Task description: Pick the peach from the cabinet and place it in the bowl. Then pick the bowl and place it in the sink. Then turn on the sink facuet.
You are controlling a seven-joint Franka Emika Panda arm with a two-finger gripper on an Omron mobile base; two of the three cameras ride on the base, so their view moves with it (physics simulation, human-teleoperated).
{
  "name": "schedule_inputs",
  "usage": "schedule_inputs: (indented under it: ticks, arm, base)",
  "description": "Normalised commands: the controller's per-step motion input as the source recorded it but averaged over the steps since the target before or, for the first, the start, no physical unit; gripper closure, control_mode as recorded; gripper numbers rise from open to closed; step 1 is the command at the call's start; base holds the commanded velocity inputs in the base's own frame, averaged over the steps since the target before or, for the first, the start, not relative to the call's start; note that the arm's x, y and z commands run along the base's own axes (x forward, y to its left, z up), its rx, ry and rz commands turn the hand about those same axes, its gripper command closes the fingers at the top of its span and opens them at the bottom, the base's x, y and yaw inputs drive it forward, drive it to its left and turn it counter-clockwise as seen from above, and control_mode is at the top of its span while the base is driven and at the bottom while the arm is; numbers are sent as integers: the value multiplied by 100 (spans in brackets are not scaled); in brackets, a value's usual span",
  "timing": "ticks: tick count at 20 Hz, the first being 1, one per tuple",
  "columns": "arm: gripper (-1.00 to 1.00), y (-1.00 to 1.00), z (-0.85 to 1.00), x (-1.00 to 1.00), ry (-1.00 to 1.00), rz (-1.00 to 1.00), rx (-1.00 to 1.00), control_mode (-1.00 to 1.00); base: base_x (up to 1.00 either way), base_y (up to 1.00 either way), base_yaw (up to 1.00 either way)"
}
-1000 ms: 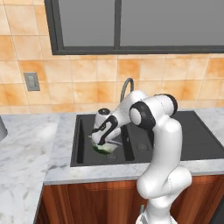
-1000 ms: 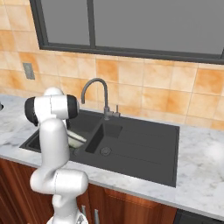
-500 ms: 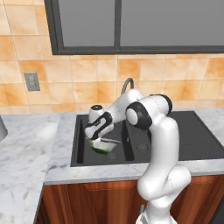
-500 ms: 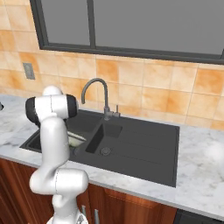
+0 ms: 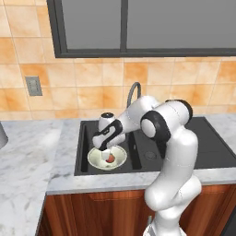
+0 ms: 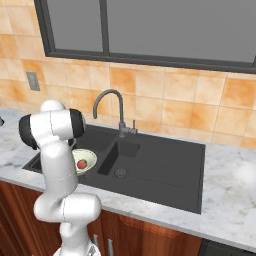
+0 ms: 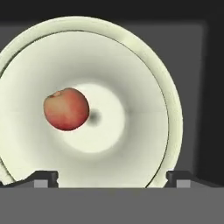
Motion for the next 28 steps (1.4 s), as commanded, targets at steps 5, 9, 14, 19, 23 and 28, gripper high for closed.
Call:
schedule_inputs:
  ticks: [5, 9, 14, 19, 23, 28]
  arm:
    - [-100, -4, 82, -52, -9, -15, 6, -100]
    - [-100, 0, 100, -50, -13, -23, 6, -100]
    - [-100, -4, 99, -71, -4, -27, 10, -100]
    - [-100, -14, 100, -61, 0, -29, 14, -100]
    - [-100, -13, 74, -65, 0, -21, 14, -100]
    - [-100, 2, 3, -29, 3, -11, 0, -100]
  base:
    - [0, 0, 0]
    - [0, 0, 0]
    - [0, 0, 0]
    - [0, 0, 0]
    - [0, 0, 0]
    - [0, 0, 0]
